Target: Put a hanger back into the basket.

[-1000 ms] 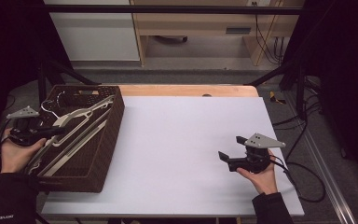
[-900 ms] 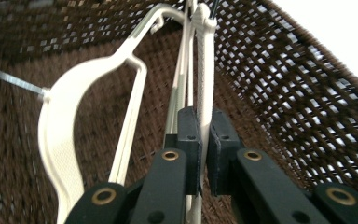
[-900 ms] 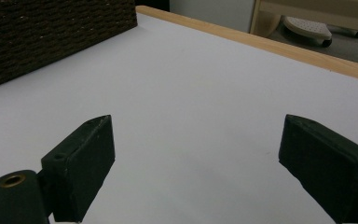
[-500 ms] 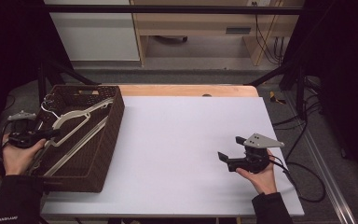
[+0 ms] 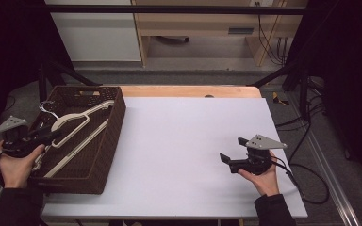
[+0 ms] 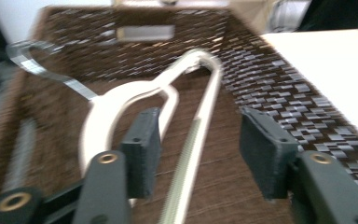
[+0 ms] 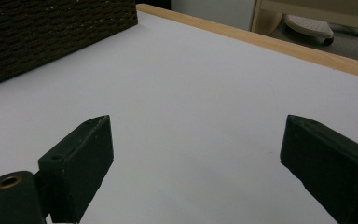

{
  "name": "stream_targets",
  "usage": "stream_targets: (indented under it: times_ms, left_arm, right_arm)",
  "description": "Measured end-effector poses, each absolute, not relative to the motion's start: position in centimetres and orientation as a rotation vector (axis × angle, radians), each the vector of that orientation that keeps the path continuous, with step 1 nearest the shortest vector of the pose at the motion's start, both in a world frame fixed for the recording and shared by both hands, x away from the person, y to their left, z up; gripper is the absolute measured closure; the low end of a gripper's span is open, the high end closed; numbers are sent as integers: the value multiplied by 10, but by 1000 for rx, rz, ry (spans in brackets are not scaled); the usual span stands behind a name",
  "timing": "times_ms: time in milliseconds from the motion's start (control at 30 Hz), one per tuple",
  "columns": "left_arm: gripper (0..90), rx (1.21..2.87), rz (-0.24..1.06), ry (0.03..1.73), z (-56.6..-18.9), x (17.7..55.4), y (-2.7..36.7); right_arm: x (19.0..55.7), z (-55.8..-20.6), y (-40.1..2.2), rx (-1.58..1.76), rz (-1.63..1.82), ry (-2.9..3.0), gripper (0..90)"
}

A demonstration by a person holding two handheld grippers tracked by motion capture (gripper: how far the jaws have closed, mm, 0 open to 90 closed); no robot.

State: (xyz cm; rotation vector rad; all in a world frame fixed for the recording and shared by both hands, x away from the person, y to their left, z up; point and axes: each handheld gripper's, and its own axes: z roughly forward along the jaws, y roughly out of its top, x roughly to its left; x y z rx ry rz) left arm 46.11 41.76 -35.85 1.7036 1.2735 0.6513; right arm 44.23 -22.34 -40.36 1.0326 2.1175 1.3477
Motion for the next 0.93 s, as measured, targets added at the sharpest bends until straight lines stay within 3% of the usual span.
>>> stream_targets:
  times_ms: [267, 533, 933]
  left_arm:
    - [284, 1698, 645, 1116, -353, 448, 373]
    - [114, 1711, 548, 979, -356, 436, 331]
    - [67, 1791, 518, 871, -356, 423, 290]
  right_arm:
    - [442, -403, -225, 1034, 1368, 2102, 69]
    - [441, -402, -229, 1037, 1398, 2058, 50]
    - [437, -401, -233, 1027, 1416, 2040, 47]
